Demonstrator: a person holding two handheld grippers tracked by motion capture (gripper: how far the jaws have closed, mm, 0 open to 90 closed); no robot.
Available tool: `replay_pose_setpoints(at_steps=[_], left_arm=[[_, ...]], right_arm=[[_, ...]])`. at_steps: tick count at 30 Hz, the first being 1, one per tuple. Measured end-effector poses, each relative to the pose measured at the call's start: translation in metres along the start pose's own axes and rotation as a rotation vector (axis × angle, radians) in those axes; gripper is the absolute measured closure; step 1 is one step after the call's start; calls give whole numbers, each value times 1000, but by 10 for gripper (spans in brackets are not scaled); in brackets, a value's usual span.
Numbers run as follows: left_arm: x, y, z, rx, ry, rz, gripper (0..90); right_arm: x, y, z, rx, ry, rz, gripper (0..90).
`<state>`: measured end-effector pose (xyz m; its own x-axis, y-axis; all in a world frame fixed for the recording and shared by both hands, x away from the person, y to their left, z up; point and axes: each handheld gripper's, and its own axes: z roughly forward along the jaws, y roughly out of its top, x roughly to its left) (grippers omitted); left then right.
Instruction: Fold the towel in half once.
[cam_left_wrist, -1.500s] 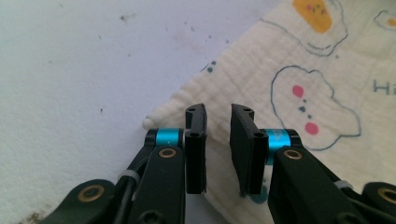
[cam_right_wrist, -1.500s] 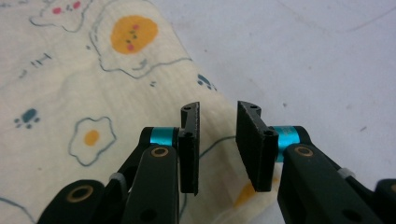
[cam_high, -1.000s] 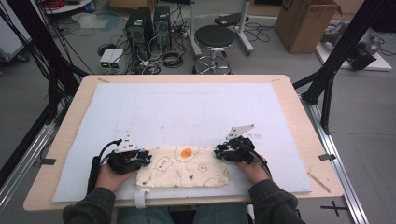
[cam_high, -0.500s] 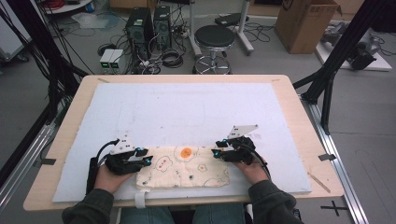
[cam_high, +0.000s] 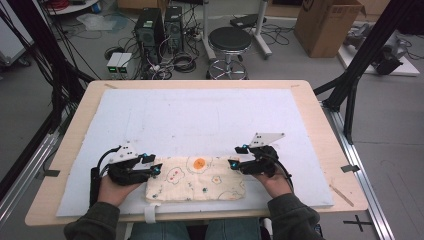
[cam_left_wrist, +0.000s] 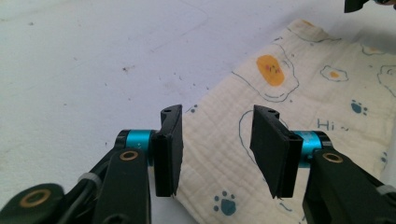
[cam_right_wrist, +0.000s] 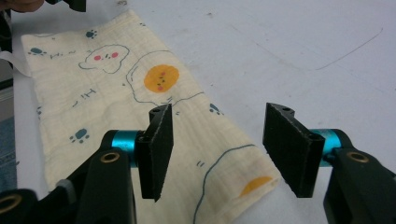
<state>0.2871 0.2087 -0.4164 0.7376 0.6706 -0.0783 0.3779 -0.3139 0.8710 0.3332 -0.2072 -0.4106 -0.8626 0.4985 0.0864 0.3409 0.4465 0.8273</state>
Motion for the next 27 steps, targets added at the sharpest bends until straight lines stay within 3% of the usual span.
replay_pose_setpoints(at_steps=[13,27], left_arm=[[0,3,-4,-16,24,-6,423],[1,3,-5,-12,30,1,398]], right_arm=[[0,0,-1,5,-14,0,344],[1,-1,2,20,-13,-7,330]])
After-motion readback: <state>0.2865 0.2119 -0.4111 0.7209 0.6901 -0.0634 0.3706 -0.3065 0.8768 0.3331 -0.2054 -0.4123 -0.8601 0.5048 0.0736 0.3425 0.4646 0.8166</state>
